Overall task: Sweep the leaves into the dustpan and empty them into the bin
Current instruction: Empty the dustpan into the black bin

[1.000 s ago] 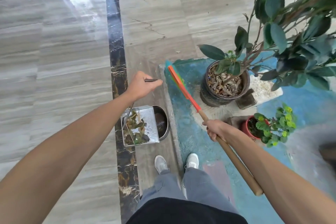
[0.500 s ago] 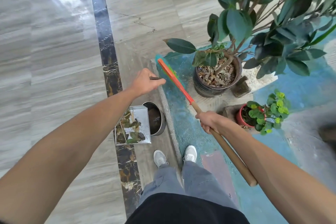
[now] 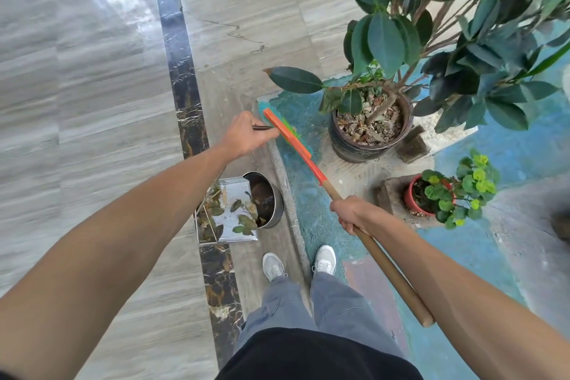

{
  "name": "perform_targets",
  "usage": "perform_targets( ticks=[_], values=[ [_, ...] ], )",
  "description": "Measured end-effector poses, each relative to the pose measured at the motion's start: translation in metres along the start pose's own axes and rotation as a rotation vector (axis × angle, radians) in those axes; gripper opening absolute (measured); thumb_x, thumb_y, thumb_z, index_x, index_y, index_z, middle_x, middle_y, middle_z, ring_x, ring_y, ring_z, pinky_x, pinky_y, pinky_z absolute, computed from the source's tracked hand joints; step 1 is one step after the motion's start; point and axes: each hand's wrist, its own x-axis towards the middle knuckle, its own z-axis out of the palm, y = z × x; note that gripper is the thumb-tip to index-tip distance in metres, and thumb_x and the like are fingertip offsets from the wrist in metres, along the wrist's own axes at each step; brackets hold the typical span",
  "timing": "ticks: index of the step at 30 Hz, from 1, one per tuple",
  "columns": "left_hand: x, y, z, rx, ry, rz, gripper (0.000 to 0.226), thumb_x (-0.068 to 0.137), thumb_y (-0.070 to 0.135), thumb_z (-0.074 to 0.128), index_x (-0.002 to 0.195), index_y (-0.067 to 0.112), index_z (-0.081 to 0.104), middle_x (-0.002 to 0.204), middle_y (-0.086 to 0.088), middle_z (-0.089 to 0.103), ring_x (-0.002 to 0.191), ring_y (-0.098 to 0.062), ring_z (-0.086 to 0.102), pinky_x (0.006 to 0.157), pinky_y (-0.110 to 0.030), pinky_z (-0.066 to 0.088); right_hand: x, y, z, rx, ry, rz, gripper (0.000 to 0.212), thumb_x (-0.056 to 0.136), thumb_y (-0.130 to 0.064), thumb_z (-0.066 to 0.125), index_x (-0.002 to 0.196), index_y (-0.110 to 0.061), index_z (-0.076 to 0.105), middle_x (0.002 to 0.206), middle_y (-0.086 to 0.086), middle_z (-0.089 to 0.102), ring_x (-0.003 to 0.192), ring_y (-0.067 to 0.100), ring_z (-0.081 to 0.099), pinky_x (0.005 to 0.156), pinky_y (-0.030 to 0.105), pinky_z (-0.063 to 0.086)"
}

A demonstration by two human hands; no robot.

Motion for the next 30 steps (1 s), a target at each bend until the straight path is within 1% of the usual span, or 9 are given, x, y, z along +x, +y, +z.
perform_targets(
  ticks=[2,4,7,11,15,19,24,27,30],
  values=[
    [0.001,-0.001,0.000,-0.008,0.001,-0.010,0.037,0.082,0.031,0.073,0.057,0.004,0.067,0.050,-0.005,0.052,0.033,-0.003,0.037,0.039,-0.016,0.031,0.002,-0.002,0.000,0.004,-0.011,0.004,0.026,0.095,-0.016,0.041,0.073,-0.005,0.047,0.051,0.007,0.042,0.028,0.013,0.030,0.038,0.018,0.027],
    [0.002,-0.002,-0.001,-0.004,0.004,-0.013,0.036,0.082,0.032,0.072,0.057,0.005,0.066,0.047,-0.003,0.049,0.032,-0.003,0.036,0.041,-0.018,0.032,0.006,-0.004,0.000,-0.012,-0.007,0.001,0.026,0.094,-0.017,0.042,0.072,-0.004,0.048,0.048,0.007,0.043,0.029,0.015,0.032,0.040,0.020,0.029],
    [0.005,-0.003,0.000,-0.002,-0.015,-0.007,0.038,0.081,0.032,0.071,0.055,0.006,0.064,0.045,-0.001,0.047,0.034,-0.004,0.036,0.049,-0.025,0.035,0.010,-0.004,0.001,-0.052,-0.003,-0.003,0.029,0.092,-0.022,0.043,0.072,-0.003,0.052,0.051,0.011,0.047,0.033,0.018,0.037,0.042,0.025,0.034],
    [0.015,0.004,0.004,0.010,-0.019,-0.013,0.040,0.081,0.031,0.071,0.045,0.018,0.057,0.036,0.009,0.045,0.034,-0.003,0.036,0.052,-0.027,0.035,0.012,0.000,0.002,-0.041,0.007,-0.004,0.030,0.094,-0.021,0.042,0.071,-0.003,0.051,0.051,0.010,0.048,0.030,0.018,0.037,0.042,0.023,0.034],
    [0.030,0.011,0.008,0.040,-0.014,-0.006,0.042,0.082,0.033,0.071,0.044,0.019,0.056,0.041,0.006,0.048,0.033,-0.004,0.039,0.050,-0.026,0.037,0.015,0.009,0.000,-0.011,-0.004,0.022,0.029,0.094,-0.023,0.044,0.074,-0.003,0.051,0.053,0.009,0.048,0.031,0.015,0.037,0.038,0.023,0.033],
    [0.049,0.023,0.007,0.077,0.040,-0.036,0.037,0.080,0.038,0.072,0.050,0.018,0.061,0.046,0.002,0.056,0.033,-0.001,0.045,0.046,-0.020,0.042,0.014,0.019,-0.001,0.055,-0.010,0.042,0.025,0.095,-0.019,0.043,0.074,-0.005,0.047,0.053,0.007,0.044,0.024,0.012,0.032,0.034,0.017,0.026],
    [0.058,0.028,0.016,0.121,0.002,-0.047,0.037,0.080,0.042,0.070,0.058,0.013,0.065,0.054,-0.004,0.058,0.035,-0.005,0.045,0.045,-0.020,0.042,0.011,0.032,-0.007,0.021,-0.002,0.038,0.034,0.097,-0.023,0.043,0.070,-0.003,0.051,0.050,0.009,0.048,0.032,0.017,0.040,0.039,0.019,0.033],
    [0.059,0.032,0.023,0.136,-0.018,-0.046,0.037,0.079,0.042,0.071,0.056,0.014,0.064,0.056,-0.006,0.059,0.043,-0.013,0.048,0.051,-0.027,0.043,0.010,0.040,-0.012,-0.009,-0.003,0.045,0.036,0.096,-0.023,0.042,0.069,-0.002,0.053,0.051,0.011,0.050,0.036,0.019,0.043,0.042,0.020,0.035],
    [0.061,0.035,0.027,0.149,-0.034,-0.056,0.038,0.080,0.042,0.071,0.056,0.013,0.064,0.049,-0.003,0.053,0.035,-0.007,0.042,0.048,-0.025,0.039,0.014,0.044,-0.015,-0.019,0.007,0.053,0.035,0.095,-0.024,0.043,0.068,-0.003,0.054,0.048,0.012,0.051,0.036,0.020,0.044,0.045,0.021,0.036]
  ],
)
